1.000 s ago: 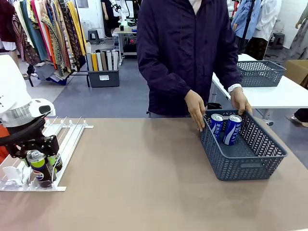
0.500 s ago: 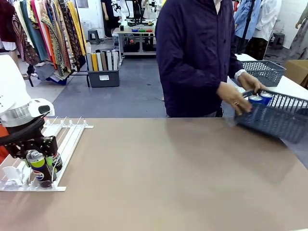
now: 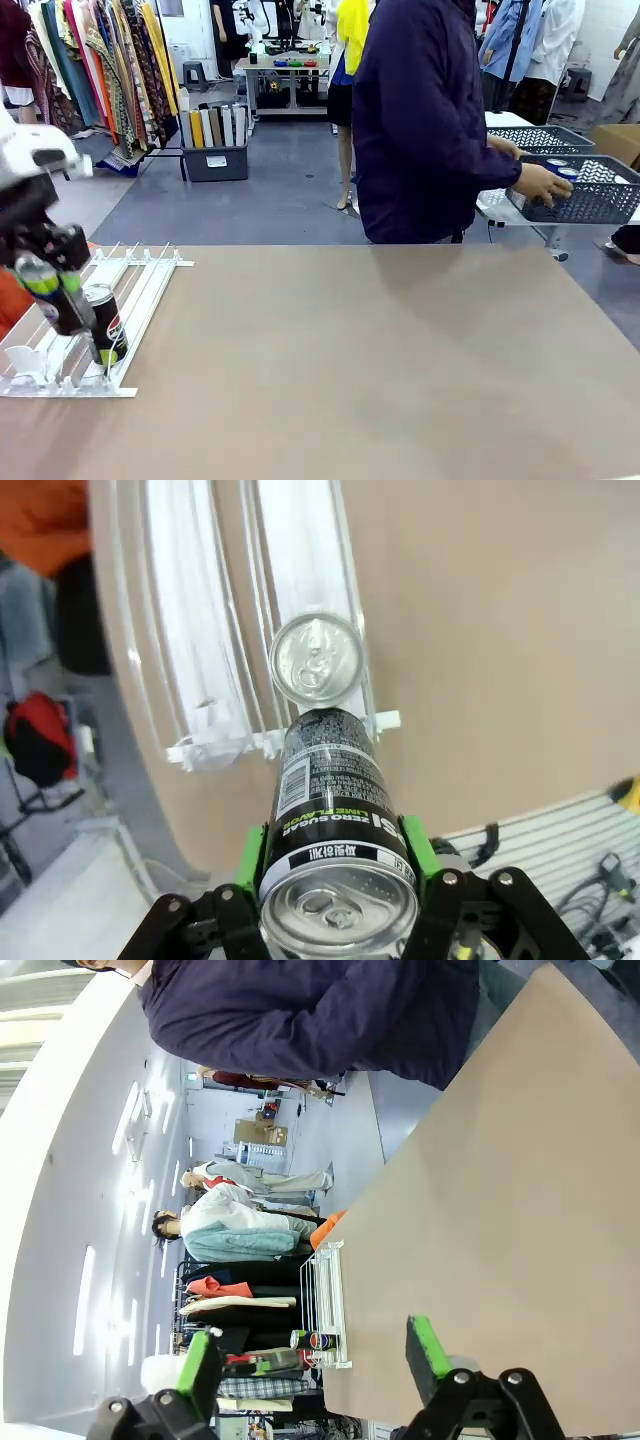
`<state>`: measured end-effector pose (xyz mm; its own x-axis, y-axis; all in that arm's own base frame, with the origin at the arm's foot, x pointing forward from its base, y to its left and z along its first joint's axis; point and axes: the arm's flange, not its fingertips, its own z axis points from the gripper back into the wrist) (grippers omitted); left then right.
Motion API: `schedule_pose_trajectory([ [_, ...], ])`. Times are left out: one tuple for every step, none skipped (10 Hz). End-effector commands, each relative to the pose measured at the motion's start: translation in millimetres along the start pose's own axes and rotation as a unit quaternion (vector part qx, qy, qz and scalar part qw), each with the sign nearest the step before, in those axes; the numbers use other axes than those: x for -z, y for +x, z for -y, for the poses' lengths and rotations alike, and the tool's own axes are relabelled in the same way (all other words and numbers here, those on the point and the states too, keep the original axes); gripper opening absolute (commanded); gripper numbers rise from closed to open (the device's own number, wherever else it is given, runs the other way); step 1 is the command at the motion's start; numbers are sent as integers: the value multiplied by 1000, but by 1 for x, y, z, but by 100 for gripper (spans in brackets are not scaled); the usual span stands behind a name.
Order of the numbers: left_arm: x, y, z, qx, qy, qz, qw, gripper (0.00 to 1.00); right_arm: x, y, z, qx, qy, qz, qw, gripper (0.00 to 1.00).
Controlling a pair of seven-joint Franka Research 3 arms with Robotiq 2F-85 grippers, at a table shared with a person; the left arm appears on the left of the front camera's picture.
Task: Retrieve and store the cans from the dispenser.
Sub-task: Pick up one can from the Automatic Can Dispenser and place it in the middle of the table.
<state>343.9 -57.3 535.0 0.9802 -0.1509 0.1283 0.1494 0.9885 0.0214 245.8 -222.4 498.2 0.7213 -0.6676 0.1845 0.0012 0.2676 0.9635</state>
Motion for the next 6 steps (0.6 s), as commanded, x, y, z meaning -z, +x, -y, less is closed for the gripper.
schedule_pose_trajectory([
  [-50,-8,-2,68,-11,54,996,0,2,2,-1,-12,16,7,1000,100],
  [-70,-15,-5,63,-11,82,995,0,2,2,-1,-12,16,7,1000,100],
  [-84,-24,-8,62,-21,102,993,0,2,2,-1,-12,16,7,1000,100],
  [-93,-33,-15,56,-48,128,989,0,2,2,-1,-12,16,7,1000,100],
  [-84,-22,3,56,-4,81,995,0,2,2,-1,-12,16,7,1000,100],
  [-84,-22,3,56,-4,81,995,0,2,2,-1,-12,16,7,1000,100],
])
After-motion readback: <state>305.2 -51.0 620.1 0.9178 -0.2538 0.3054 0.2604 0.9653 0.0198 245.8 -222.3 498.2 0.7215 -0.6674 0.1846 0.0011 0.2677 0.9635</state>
